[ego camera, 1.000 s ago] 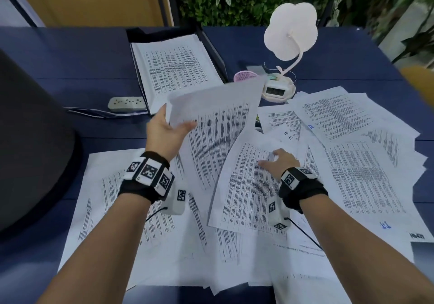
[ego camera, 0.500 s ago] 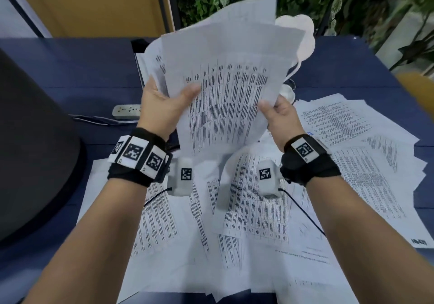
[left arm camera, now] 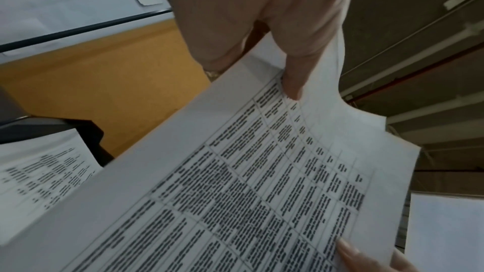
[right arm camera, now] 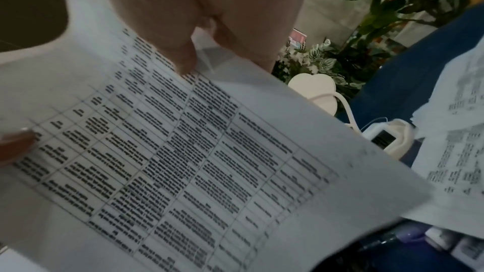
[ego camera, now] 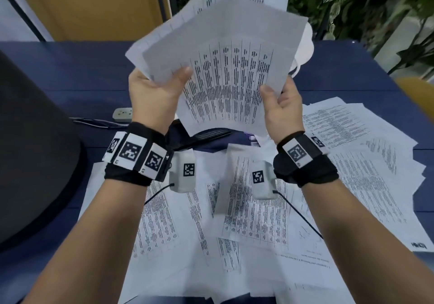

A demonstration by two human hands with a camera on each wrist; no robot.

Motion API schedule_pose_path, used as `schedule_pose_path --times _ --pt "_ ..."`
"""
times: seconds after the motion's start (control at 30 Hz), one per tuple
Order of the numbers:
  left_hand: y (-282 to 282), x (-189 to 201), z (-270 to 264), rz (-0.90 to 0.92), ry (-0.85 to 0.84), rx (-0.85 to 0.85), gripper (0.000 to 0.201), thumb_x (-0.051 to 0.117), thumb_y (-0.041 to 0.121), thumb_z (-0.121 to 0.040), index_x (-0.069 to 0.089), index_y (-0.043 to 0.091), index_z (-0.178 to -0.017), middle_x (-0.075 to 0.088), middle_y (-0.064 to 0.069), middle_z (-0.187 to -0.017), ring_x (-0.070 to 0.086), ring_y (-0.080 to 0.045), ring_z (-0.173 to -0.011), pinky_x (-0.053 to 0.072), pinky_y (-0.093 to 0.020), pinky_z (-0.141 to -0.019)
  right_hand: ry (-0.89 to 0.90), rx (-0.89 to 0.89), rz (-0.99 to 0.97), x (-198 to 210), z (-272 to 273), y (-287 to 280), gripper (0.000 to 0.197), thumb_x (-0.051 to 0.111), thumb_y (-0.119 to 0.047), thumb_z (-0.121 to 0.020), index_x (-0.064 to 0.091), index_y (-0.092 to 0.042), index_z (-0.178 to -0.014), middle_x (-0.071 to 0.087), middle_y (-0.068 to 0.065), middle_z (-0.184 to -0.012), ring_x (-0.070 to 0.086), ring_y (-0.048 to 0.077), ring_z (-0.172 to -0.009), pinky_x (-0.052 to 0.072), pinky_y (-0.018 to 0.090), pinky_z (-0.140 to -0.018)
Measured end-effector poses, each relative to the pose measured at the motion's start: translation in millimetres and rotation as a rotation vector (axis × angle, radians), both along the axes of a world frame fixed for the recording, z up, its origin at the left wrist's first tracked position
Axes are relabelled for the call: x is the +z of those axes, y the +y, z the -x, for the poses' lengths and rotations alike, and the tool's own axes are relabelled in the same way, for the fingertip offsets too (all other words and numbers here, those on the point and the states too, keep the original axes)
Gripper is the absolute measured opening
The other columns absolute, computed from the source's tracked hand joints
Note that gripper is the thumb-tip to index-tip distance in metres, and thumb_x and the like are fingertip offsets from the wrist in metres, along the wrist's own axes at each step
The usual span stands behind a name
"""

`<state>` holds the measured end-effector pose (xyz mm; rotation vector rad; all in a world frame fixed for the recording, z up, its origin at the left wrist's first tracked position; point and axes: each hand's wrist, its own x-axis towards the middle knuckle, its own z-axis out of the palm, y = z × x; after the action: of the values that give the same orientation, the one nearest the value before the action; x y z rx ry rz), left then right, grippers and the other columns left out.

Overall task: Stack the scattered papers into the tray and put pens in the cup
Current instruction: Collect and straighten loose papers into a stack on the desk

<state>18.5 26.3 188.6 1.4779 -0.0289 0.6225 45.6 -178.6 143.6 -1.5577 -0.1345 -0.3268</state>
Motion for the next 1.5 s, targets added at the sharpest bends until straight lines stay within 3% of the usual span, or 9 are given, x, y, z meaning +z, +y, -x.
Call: schedule_pose_path --times 0.17,0.5,0.77,0.9,1.0,1.07,1.27,1.4,1.5 --pt "-0.6 -16.1 -0.6 -0.025 0.068 -0.088 0.023 0.072 -0.001 -0.078 0.066 0.012 -0.096 0.074 0.008 -0.088 0.069 -0.015 -0.091 0.054 -0.028 -0.079 0.037 -0.03 0.033 -11.3 1.7 -1.1 0.042 0.058 -0.003 -0.09 0.042 -0.004 -0.129 0.061 -0.008 -0.108 0.061 -0.009 -0.095 0.048 0.012 -0.089" --pt "-3.0 -84.1 3.0 0.008 0.406 -0.038 0.034 0.073 0.005 -0.079 0.061 0.015 -0.109 0.068 0.0 -0.101 0.065 -0.014 -0.094 0.052 -0.03 -0.085 0.23 0.028 0.137 -38.7 8.3 1.2 0.04 0.055 -0.003 -0.091 0.048 -0.006 -0.13 0.064 0.001 -0.118 0.062 0.006 -0.103 0.048 0.03 -0.1" --pt "5.7 -74.0 1.3 0.062 0.333 0.008 0.035 0.073 0.008 -0.08 0.061 0.007 -0.113 0.068 0.013 -0.094 0.066 0.002 -0.087 0.051 -0.016 -0.078 0.056 -0.021 0.005 -9.6 7.2 12.6 0.025 0.051 0.001 -0.093 0.048 -0.008 -0.116 0.059 -0.012 -0.1 0.06 -0.013 -0.085 0.048 0.012 -0.087" --pt "0.0 -80.2 2.3 0.021 0.364 -0.001 0.03 0.07 0.011 -0.084 0.063 0.007 -0.112 0.07 0.002 -0.101 0.067 -0.015 -0.099 0.052 -0.034 -0.092 0.103 -0.026 0.058 -17.3 2.4 13.0 0.03 0.056 -0.006 -0.091 0.043 -0.022 -0.112 0.059 -0.019 -0.098 0.059 -0.015 -0.084 0.045 0.008 -0.081" --pt "-0.6 -92.9 2.5 0.0 0.511 -0.012 0.069 0.079 0.029 -0.076 0.049 -0.005 -0.128 0.055 -0.029 -0.125 0.052 -0.042 -0.119 0.042 -0.053 -0.101 0.269 0.001 0.18 -43.3 -2.7 7.3 0.031 0.058 -0.01 -0.089 0.043 -0.016 -0.116 0.062 -0.008 -0.108 0.061 -0.004 -0.097 0.048 0.018 -0.09" --pt "5.0 -106.2 2.2 -0.045 0.613 -0.056 0.099 0.085 0.051 -0.059 0.043 0.002 -0.135 0.052 -0.022 -0.134 0.051 -0.037 -0.123 0.041 -0.051 -0.105 0.389 0.04 0.354 -60.0 -3.8 5.1 0.029 0.057 -0.014 -0.09 0.049 -0.009 -0.118 0.063 0.006 -0.115 0.061 0.02 -0.107 0.048 0.037 -0.095" --pt "23.0 -126.1 15.6 -0.127 0.673 -0.089 0.045 0.079 0.031 -0.074 0.064 0.012 -0.112 0.07 0.001 -0.104 0.066 -0.019 -0.099 0.052 -0.042 -0.091 0.409 0.028 0.388 -77.8 -0.1 1.2 0.016 0.046 -0.01 -0.094 0.052 -0.011 -0.109 0.065 0.01 -0.111 0.059 0.028 -0.103 0.047 0.046 -0.094" --pt "27.1 -132.8 38.2 -0.191 0.733 -0.136 0.018 0.075 0.027 -0.079 0.062 0.018 -0.085 0.062 0.005 -0.075 0.057 -0.008 -0.066 0.047 -0.022 -0.061 0.422 0.075 0.368 -80.8 8.4 0.4 0.02 0.05 -0.01 -0.093 0.053 -0.01 -0.113 0.065 0.007 -0.11 0.061 0.025 -0.101 0.048 0.041 -0.093" --pt "35.7 -145.7 55.4 -0.236 0.782 -0.101 0.017 0.072 0.026 -0.083 0.057 0.02 -0.087 0.061 0.008 -0.086 0.057 -0.012 -0.081 0.045 -0.025 -0.077 0.508 0.134 0.484 -98.4 20.2 5.6 0.026 0.051 -0.01 -0.093 0.051 -0.01 -0.119 0.064 0.01 -0.112 0.061 0.026 -0.1 0.048 0.039 -0.092"
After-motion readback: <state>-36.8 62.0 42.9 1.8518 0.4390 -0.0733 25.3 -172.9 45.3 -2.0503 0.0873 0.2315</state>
